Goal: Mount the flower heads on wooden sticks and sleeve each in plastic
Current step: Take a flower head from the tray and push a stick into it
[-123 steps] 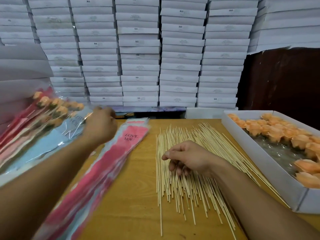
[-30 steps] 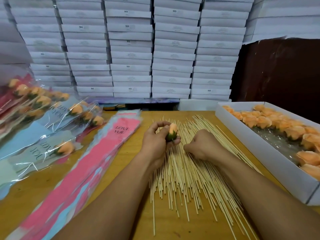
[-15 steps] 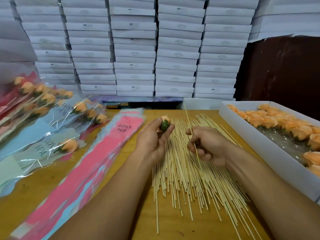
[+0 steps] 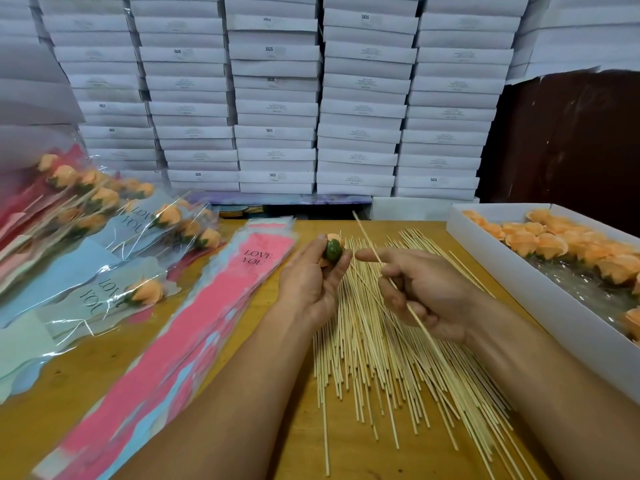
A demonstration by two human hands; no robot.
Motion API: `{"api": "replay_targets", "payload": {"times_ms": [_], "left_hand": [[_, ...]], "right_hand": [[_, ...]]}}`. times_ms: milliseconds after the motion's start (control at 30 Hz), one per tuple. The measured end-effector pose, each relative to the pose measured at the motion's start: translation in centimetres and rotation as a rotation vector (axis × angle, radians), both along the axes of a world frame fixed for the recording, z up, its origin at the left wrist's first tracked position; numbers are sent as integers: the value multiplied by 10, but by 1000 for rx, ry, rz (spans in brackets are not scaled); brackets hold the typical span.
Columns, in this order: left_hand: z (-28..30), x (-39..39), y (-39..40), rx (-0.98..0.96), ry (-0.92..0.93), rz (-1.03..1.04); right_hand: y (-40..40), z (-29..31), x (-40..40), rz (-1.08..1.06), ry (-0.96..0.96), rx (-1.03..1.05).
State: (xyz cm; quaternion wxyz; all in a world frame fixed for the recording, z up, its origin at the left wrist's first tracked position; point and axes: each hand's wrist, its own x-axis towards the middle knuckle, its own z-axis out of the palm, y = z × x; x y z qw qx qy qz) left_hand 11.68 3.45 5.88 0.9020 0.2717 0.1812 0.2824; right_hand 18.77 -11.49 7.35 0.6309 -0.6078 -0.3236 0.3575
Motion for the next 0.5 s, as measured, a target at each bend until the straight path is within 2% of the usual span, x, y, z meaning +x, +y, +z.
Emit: {"api": "replay_targets", "payload": {"times_ms": [100,333,500], "left_hand": [[0,0,0,3,-3,8],[1,0,-1,18,18,51],[1,0,-1,40,20,66]], "right_hand": [[3,-2,-4,-41,-109,-36],[3,2,-5,-60,-86,-58],[6,-3,-12,-51,-222,-90]]}}
